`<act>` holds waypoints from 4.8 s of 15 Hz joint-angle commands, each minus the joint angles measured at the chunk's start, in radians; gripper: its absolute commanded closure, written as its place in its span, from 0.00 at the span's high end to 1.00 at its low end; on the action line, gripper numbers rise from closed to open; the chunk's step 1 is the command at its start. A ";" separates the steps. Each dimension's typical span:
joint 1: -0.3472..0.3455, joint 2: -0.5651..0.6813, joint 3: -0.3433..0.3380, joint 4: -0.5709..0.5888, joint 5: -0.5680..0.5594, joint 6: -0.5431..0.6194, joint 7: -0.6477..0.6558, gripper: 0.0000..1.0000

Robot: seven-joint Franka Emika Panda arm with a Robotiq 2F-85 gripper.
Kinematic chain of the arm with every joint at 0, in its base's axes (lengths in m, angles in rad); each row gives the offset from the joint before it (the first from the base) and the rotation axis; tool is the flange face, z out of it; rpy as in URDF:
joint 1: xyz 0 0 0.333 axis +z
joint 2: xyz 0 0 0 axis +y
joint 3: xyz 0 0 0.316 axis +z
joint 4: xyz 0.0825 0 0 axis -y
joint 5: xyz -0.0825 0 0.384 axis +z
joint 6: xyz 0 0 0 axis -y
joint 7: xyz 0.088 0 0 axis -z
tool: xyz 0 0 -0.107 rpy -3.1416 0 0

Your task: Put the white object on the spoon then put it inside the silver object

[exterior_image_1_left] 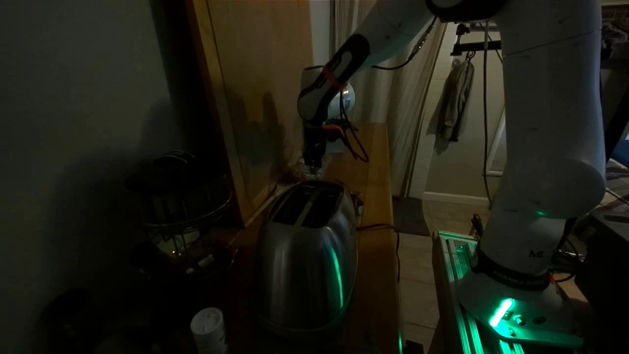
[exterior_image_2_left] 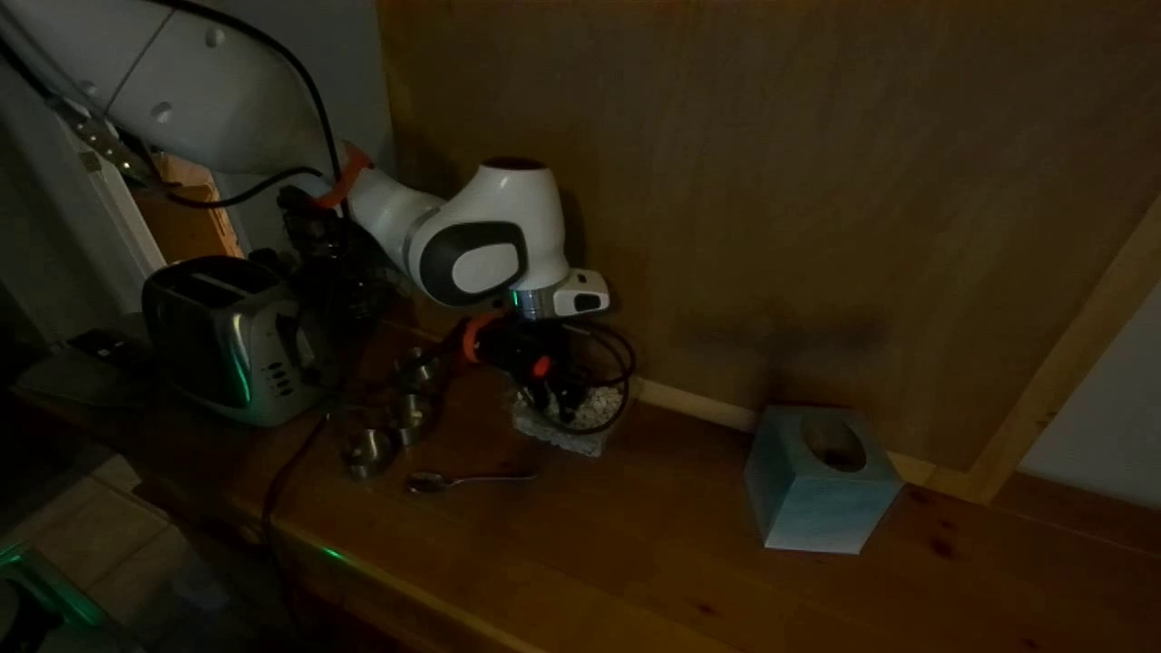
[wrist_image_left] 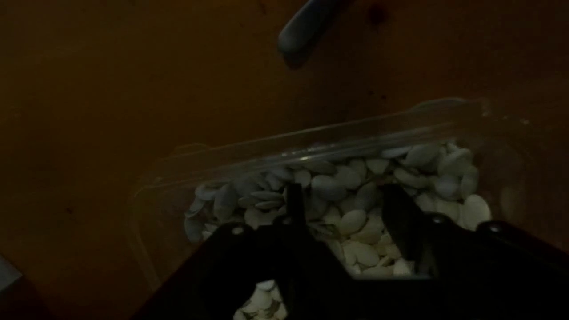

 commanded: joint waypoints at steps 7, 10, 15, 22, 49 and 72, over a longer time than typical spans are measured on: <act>-0.022 0.029 0.020 0.035 0.021 -0.001 -0.026 0.00; -0.023 0.026 0.020 0.035 0.020 -0.004 -0.029 0.02; -0.021 -0.005 0.024 0.039 0.022 -0.020 -0.039 0.01; -0.009 -0.097 0.023 0.035 0.008 -0.082 -0.043 0.01; -0.002 -0.262 -0.042 -0.066 -0.043 -0.606 0.099 0.02; 0.001 -0.197 -0.044 -0.189 0.099 -0.482 0.176 0.01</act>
